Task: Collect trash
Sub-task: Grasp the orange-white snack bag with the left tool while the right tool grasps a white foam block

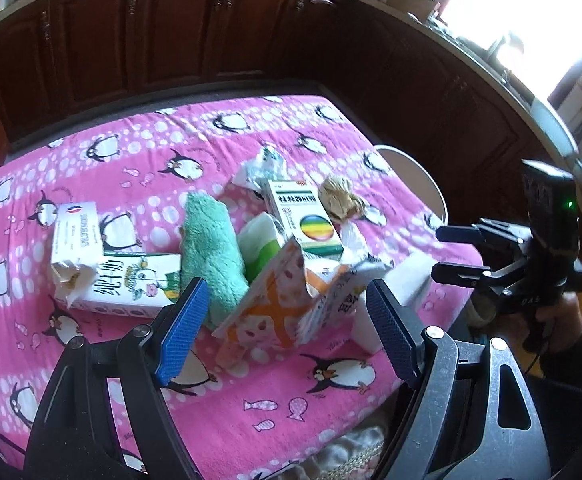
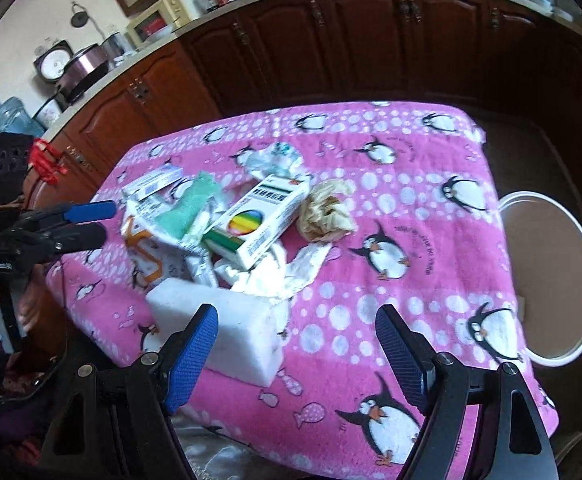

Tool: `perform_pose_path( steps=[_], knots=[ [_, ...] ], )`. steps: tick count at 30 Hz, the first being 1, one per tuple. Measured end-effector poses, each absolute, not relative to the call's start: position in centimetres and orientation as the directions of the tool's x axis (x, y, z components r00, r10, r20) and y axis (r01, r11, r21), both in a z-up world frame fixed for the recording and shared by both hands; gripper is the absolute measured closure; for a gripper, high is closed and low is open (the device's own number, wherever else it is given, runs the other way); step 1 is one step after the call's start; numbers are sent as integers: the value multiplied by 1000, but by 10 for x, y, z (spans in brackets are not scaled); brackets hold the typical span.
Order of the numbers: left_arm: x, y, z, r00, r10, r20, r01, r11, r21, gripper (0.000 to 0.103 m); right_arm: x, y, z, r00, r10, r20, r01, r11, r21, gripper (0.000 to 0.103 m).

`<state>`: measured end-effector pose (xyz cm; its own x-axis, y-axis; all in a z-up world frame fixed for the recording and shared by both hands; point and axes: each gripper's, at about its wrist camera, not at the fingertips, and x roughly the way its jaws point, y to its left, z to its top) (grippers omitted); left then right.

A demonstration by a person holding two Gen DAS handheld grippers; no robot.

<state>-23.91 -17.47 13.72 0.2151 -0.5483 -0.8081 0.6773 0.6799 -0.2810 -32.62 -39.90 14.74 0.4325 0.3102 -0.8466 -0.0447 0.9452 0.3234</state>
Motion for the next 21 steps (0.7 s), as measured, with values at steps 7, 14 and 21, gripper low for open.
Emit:
perform_pose_path(
  steps=[7,14,21],
  knots=[
    [-235,-194,120,214,-511,-833,712,665,-225,23,-315,-388,129,379,409,-830,-97,910,404,24],
    [-234,-210,104,162,-481,-861,717,657,-233,61,-309,-377,113,349,531,-772,-142,844,517,57],
    [-242,-203,122,195,-483,-854,717,664,-212,73,-317,-384,137,411,534,-739,-164,841,516,66]
  ],
)
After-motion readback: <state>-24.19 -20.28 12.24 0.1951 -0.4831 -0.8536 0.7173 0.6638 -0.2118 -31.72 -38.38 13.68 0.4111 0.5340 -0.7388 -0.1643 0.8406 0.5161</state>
